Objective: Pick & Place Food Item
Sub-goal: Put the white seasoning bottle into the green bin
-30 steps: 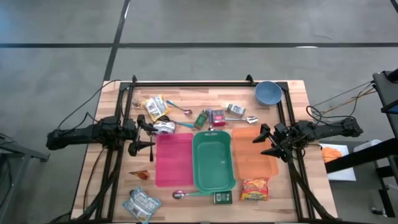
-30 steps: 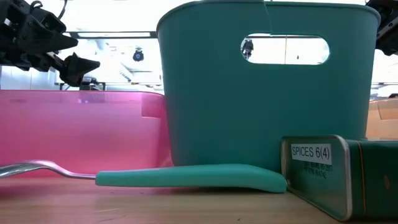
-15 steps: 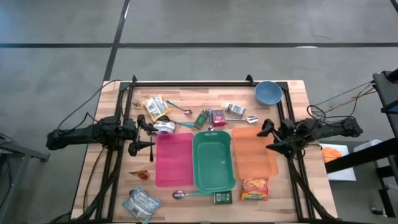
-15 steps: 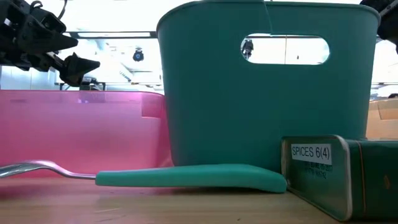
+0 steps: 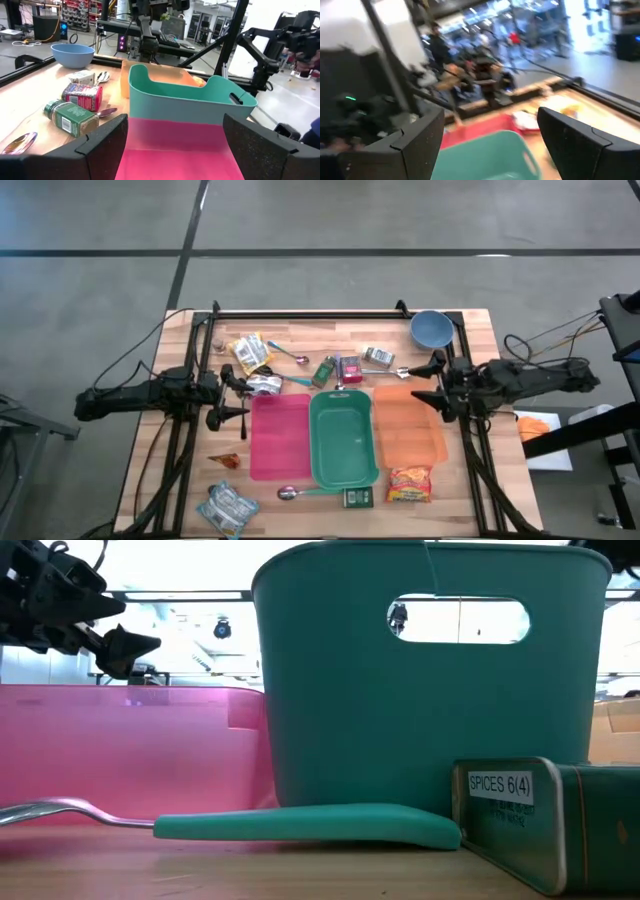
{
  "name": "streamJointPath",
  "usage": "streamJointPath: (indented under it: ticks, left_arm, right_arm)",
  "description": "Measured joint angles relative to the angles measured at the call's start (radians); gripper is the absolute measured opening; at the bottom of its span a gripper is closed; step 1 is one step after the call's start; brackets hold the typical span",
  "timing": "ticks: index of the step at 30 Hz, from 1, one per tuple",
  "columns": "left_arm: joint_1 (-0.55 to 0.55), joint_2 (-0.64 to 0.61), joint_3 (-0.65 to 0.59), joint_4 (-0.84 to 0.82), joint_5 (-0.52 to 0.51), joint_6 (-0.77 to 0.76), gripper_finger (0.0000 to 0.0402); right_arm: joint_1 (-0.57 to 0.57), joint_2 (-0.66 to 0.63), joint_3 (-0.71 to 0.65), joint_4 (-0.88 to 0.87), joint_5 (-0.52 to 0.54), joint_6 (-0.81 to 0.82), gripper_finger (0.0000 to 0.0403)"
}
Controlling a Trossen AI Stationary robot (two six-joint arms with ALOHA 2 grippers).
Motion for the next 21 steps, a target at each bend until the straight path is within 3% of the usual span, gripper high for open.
streamJointPath:
  ticks: [5,8,11,14,21]
  left_arm:
    - [0.008,0.000,-0.001,0.178,-0.041,-0.133,0.0330]
    - [0.027,0.000,-0.001,0.263,-0.120,-0.285,0.0330]
    - [0.051,0.000,0.001,0.269,-0.131,-0.396,0.0330]
    - [0.073,0.000,0.020,0.262,-0.123,-0.463,0.0330]
    - [0.097,0.045,0.144,0.262,-0.043,-0.426,0.0330]
  right_arm:
    - [-0.016,0.141,0.173,-0.191,0.141,0.090,0.0314]
    - [-0.052,0.201,0.271,-0.311,0.132,0.125,0.0314]
    - [-0.096,0.246,0.353,-0.419,0.102,0.149,0.0314]
    - [-0.159,0.280,0.411,-0.479,0.032,0.175,0.0314]
    - [-0.370,0.341,0.442,-0.502,-0.294,0.162,0.0314]
